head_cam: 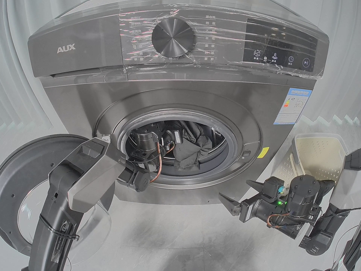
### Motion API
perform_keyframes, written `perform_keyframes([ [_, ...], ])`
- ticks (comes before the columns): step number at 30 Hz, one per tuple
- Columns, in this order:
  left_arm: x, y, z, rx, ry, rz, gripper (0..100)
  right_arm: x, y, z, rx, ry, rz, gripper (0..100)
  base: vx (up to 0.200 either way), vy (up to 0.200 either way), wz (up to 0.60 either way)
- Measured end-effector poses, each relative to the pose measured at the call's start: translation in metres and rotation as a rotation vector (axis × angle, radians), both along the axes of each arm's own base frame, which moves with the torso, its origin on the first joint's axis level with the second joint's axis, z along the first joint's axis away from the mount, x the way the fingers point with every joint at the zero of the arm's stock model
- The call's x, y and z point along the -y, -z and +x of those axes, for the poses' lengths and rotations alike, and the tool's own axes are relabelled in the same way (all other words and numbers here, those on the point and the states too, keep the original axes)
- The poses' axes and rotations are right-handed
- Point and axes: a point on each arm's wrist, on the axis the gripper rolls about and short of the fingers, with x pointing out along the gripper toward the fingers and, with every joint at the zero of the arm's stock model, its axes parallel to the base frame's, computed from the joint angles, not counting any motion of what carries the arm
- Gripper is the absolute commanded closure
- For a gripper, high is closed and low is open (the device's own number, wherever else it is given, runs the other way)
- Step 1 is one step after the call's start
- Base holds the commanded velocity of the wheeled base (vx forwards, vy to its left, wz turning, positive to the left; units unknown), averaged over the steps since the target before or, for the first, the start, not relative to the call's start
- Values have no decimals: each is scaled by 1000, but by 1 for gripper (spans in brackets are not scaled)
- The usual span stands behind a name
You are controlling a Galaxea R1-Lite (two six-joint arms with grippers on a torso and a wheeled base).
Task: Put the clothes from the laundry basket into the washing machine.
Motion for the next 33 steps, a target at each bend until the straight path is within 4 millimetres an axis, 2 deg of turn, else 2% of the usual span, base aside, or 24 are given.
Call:
perform_keyframes([
  [9,2,4,-6,-25,17,-3,0,0,0,0,0,1,1,0,0,0,0],
  [21,11,37,-55,-256,157,142,0,0,0,0,2,1,2,0,0,0,0],
  [26,9,43,-64,-299,189,182,0,0,0,0,1,0,2,0,0,0,0],
  [33,12,48,-77,-337,319,196,0,0,0,0,0,-2,1,0,0,0,0],
])
